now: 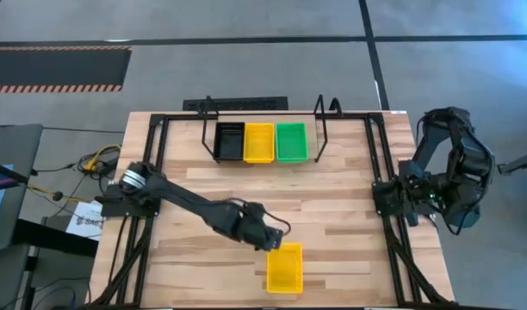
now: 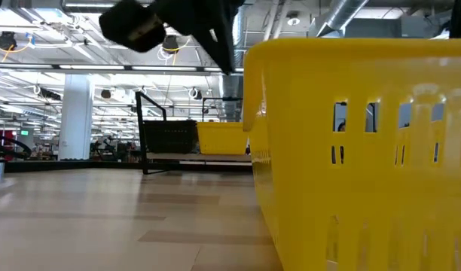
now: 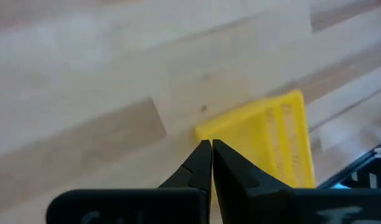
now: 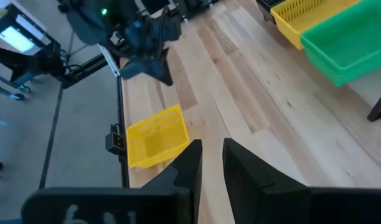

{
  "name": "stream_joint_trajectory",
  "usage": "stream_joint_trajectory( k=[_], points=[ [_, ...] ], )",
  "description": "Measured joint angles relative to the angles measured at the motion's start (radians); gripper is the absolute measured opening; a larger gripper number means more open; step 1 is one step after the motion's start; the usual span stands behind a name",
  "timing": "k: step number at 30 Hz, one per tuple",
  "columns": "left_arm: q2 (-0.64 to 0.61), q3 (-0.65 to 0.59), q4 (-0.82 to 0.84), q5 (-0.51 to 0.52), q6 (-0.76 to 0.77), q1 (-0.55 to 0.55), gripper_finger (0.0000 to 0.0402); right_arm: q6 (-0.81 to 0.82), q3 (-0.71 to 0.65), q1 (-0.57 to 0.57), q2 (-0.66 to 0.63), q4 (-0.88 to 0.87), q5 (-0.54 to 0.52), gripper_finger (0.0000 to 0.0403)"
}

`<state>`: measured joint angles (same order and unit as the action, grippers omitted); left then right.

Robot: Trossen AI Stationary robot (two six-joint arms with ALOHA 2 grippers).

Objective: Stack baskets on shelf by color
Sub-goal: Stack the yellow bin on top of the stacked yellow bins on the shelf

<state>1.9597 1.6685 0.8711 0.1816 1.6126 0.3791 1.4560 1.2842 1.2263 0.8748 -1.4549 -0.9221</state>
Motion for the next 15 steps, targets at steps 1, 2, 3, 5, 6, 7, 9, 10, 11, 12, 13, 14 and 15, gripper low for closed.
stream_joint_trajectory(
  k=[1, 2, 3, 5, 6, 7, 9, 10, 11, 12, 13, 14, 15],
  points=[
    [0.024, 0.037, 0.028, -0.009, 0.025, 0.008, 0.0000, -0.011, 0.000, 0.000, 0.000, 0.002, 0.000, 0.0081],
    [0.047, 0.073, 0.067, -0.025, 0.050, 0.015, 0.0000, -0.014, 0.000, 0.000, 0.001, 0.002, 0.000, 0.0081],
    [0.070, 0.108, 0.105, -0.045, 0.068, 0.020, 0.0000, -0.015, 0.000, 0.000, 0.002, 0.001, 0.000, 0.0081],
    [0.116, 0.174, 0.165, -0.074, 0.091, 0.029, 0.0000, -0.018, 0.000, 0.000, 0.003, 0.001, 0.000, 0.0081],
    [0.135, 0.199, 0.197, -0.088, 0.098, 0.032, 0.0000, -0.023, 0.000, 0.000, 0.003, 0.001, 0.001, 0.0081],
    [0.154, 0.222, 0.219, -0.099, 0.104, 0.034, 0.0000, -0.030, 0.000, 0.000, 0.003, 0.001, 0.001, 0.0081],
    [0.184, 0.250, 0.226, -0.115, 0.129, 0.035, 0.0000, -0.044, 0.000, 0.000, 0.003, 0.001, 0.001, 0.0081],
    [0.195, 0.255, 0.226, -0.120, 0.137, 0.035, 0.0000, -0.048, 0.000, 0.000, 0.003, 0.001, 0.001, 0.0081],
    [0.205, 0.255, 0.213, -0.124, 0.138, 0.035, 0.0000, -0.051, 0.000, 0.000, 0.003, 0.001, 0.001, 0.0081],
    [0.215, 0.256, 0.186, -0.128, 0.131, 0.035, 0.0000, -0.052, 0.000, 0.000, 0.003, 0.001, 0.001, 0.0081],
    [0.223, 0.256, 0.161, -0.135, 0.122, 0.034, 0.0000, -0.052, 0.000, 0.000, 0.003, 0.001, 0.002, 0.0081],
    [0.229, 0.256, 0.152, -0.141, 0.114, 0.034, 0.0000, -0.053, 0.000, 0.000, 0.003, 0.001, 0.002, 0.0081],
    [0.236, 0.256, 0.141, -0.148, 0.112, 0.032, 0.0000, -0.057, 0.000, 0.000, 0.003, 0.001, 0.002, 0.0081]
  ],
)
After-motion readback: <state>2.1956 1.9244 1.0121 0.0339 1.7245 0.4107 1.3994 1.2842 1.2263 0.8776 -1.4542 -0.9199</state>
